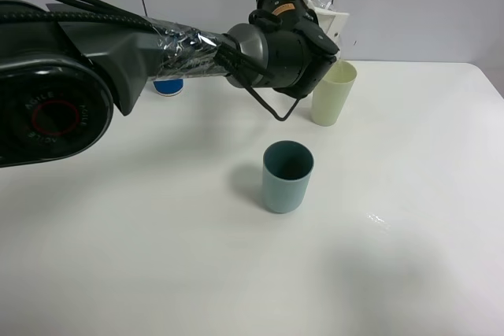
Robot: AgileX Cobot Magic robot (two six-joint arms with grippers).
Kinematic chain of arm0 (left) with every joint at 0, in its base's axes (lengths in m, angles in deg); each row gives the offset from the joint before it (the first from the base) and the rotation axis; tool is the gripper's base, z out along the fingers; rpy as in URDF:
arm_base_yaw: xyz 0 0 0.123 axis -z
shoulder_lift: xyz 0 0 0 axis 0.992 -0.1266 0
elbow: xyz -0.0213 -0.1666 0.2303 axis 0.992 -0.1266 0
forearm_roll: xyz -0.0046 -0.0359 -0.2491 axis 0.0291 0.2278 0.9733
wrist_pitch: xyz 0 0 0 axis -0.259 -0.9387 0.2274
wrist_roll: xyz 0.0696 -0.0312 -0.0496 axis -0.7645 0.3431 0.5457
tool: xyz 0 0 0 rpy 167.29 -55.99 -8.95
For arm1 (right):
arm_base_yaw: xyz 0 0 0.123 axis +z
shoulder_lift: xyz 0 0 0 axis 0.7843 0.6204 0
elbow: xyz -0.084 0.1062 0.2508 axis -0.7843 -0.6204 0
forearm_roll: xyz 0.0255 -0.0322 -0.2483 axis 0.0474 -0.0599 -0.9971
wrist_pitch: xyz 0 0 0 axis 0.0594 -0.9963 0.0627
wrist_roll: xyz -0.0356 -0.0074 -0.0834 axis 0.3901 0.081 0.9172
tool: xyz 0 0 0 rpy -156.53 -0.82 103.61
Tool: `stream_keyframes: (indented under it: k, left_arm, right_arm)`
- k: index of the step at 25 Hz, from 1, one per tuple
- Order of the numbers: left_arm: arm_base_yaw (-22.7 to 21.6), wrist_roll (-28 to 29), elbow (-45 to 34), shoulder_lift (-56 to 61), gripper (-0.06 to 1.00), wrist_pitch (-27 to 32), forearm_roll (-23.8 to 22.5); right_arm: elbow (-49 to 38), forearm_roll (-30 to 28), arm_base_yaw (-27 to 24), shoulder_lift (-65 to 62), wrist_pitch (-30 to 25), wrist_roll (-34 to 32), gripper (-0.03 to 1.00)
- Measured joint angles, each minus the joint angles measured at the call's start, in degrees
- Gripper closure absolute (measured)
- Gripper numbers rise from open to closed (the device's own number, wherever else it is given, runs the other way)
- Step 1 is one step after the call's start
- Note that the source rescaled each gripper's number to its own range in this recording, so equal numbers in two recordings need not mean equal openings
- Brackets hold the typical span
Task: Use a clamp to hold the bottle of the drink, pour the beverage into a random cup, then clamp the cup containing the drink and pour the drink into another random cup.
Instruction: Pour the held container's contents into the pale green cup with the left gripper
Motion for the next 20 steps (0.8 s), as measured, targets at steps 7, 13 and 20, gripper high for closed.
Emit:
stream_keyframes:
  k: [7,13,20]
  left_arm:
    - [0.00,-1.89,0.00,0.00,0.89,0.55,0.00]
    - [0.00,-1.91,0.00,0.00,0.89,0.98,-1.57]
    - [0.00,-0.95,0.00,0.00,0.89,0.98,-4.95]
  right_arm:
    - [0.00,0.00,0.00,0.00,0.00,0.00,0.21]
    - [0.00,0.00,0.00,0.00,0.00,-0.05,0.21]
    - [0.00,0.00,0.00,0.00,0.00,-0.05,0.21]
